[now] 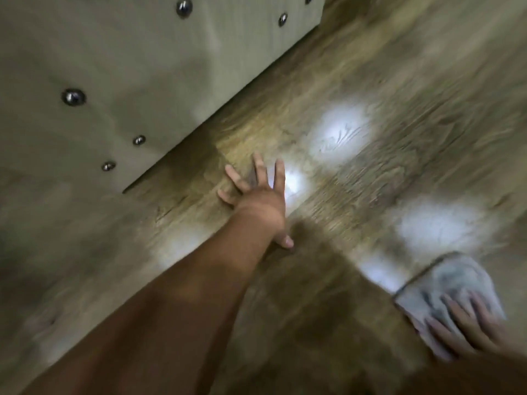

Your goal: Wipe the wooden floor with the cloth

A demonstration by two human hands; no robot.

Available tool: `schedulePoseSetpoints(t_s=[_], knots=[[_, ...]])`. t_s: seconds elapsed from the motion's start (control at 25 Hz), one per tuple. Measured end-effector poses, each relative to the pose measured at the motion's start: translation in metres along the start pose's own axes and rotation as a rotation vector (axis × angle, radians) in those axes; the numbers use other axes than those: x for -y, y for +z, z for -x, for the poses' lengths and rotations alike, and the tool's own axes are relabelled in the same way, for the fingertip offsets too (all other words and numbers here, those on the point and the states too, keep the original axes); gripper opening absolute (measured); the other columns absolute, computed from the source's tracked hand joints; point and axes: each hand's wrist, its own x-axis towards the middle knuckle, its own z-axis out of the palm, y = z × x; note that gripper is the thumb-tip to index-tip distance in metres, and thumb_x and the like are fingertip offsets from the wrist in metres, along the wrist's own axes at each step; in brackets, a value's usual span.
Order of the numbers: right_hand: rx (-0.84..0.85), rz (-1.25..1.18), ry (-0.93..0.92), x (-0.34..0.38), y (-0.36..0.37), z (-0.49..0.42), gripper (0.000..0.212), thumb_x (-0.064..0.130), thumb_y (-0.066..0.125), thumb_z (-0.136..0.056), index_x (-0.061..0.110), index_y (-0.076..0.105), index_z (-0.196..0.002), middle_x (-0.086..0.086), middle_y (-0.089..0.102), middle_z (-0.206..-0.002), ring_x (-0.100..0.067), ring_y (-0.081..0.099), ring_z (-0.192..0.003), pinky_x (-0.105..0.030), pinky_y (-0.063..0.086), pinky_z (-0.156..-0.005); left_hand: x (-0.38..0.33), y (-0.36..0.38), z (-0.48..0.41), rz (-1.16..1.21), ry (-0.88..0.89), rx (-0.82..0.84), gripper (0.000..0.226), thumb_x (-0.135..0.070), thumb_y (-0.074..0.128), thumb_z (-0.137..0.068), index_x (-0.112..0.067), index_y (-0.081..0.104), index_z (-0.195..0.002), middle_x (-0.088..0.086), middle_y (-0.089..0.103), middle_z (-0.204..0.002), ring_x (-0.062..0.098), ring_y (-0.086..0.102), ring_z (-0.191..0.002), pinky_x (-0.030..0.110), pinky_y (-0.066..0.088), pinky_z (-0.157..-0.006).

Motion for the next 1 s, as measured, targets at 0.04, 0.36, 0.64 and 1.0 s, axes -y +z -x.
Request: schedulePoseSetpoints(t_s=[0.04, 0.36, 0.64, 1.0], knots=[[-0.022, -0.008, -0.029, 0.006, -0.006, -0.023, 0.058, 0.059, 0.027, -0.096, 0.043, 0.026, -0.152, -0.021, 0.054, -0.141, -0.041, 0.030, -0.145, -0.062, 0.039, -0.102, -0.004, -0.001, -0.004, -0.046, -0.015, 0.011, 0.158, -0.050, 0.091, -0.061, -0.027, -0.041, -0.145, 0.014, -0.054, -0.147, 0.067, -0.030, -0.133, 0.079, 0.011, -0.109], [-0.008, -0.054, -0.047, 0.106, -0.102, -0.379, 0.058, 0.059, 0.020, -0.100, 0.042, 0.013, -0.154, 0.003, -0.004, -0.166, -0.034, -0.015, -0.151, -0.059, -0.008, -0.118, 0.020, -0.061, -0.057, -0.014, -0.059, -0.205, 0.158, -0.057, 0.093, -0.049, -0.006, -0.012, -0.156, 0.016, -0.004, -0.163, 0.047, 0.008, -0.150, 0.063, 0.028, -0.116], [-0.124, -0.110, -0.017, 0.078, -0.083, -0.244, 0.059, 0.057, 0.023, -0.100, 0.032, 0.030, -0.153, 0.001, 0.020, -0.164, -0.026, 0.010, -0.153, -0.048, 0.020, -0.121, 0.023, -0.066, -0.074, 0.111, -0.061, -0.124, 0.159, -0.044, 0.095, -0.054, -0.025, -0.027, -0.154, 0.004, -0.041, -0.158, 0.047, -0.018, -0.149, 0.069, 0.017, -0.115], [-0.220, -0.598, 1.180, 0.025, 0.025, -0.117, 0.052, 0.004, 0.021, -0.093, -0.001, 0.057, -0.130, -0.050, 0.045, -0.125, -0.061, 0.045, -0.117, -0.072, 0.023, -0.100, 0.010, -0.078, -0.072, 0.042, -0.091, -0.050, 0.159, -0.040, 0.095, -0.055, -0.011, -0.027, -0.152, 0.012, -0.036, -0.159, 0.059, -0.012, -0.145, 0.074, 0.025, -0.110]])
